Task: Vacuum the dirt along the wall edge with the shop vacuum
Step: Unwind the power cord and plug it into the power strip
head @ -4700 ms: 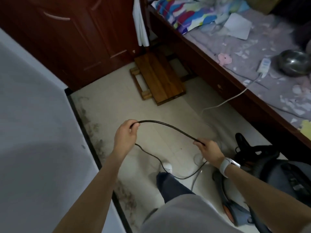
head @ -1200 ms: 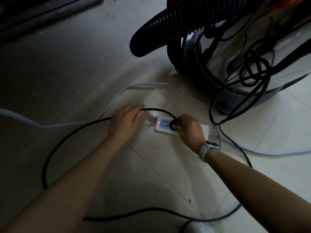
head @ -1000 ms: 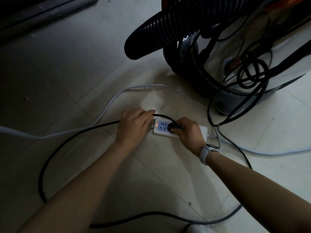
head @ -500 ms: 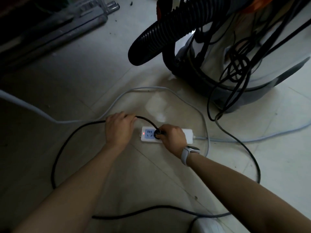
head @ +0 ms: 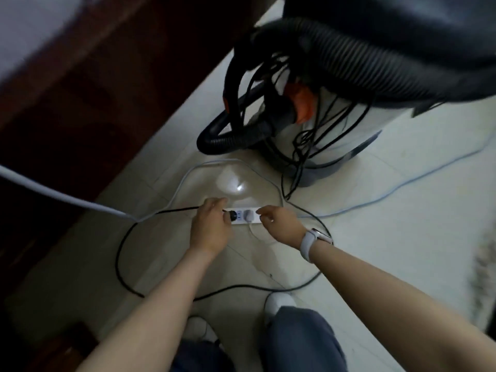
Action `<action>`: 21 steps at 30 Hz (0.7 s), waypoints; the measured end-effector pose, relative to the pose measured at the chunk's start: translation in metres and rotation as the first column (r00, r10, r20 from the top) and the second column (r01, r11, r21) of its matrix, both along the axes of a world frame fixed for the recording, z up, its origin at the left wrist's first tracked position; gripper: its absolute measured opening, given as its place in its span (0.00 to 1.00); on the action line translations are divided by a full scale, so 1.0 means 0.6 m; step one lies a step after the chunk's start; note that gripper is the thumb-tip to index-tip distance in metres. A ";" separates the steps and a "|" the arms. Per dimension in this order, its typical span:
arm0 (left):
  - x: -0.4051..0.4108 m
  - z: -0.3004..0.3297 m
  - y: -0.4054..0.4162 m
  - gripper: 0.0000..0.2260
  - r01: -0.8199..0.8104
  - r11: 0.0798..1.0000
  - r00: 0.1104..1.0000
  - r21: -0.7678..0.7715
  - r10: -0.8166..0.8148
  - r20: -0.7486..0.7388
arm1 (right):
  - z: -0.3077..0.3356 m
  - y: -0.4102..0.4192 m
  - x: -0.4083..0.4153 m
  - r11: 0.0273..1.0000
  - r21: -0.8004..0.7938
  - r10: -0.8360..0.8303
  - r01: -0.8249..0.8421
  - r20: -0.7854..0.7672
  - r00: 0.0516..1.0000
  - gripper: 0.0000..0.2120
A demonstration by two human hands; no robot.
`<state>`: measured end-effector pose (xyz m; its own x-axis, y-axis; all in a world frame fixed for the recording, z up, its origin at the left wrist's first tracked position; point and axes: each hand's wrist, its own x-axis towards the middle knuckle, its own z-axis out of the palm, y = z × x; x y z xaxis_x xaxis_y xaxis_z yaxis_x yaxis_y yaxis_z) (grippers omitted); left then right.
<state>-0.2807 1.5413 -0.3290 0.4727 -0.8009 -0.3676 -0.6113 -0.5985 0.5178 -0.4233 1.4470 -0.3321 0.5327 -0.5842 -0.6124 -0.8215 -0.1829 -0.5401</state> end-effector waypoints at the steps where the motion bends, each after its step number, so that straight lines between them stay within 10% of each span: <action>1: -0.008 0.046 -0.011 0.16 -0.006 1.000 1.000 0.000 0.006 -0.012 | 0.042 -0.006 -0.006 1.000 -0.003 -0.021 0.021 -0.004 1.000 0.15; 15: -0.073 0.548 -0.197 0.16 0.122 0.991 0.991 -0.046 -0.124 -0.043 | 0.515 -0.158 -0.127 0.933 -0.041 -0.350 0.357 0.129 0.928 0.14; 21: -0.114 0.569 -0.251 0.16 0.247 0.968 0.969 -0.053 -0.248 -0.018 | 0.538 -0.213 -0.177 0.543 0.256 -0.838 0.800 0.104 0.535 0.16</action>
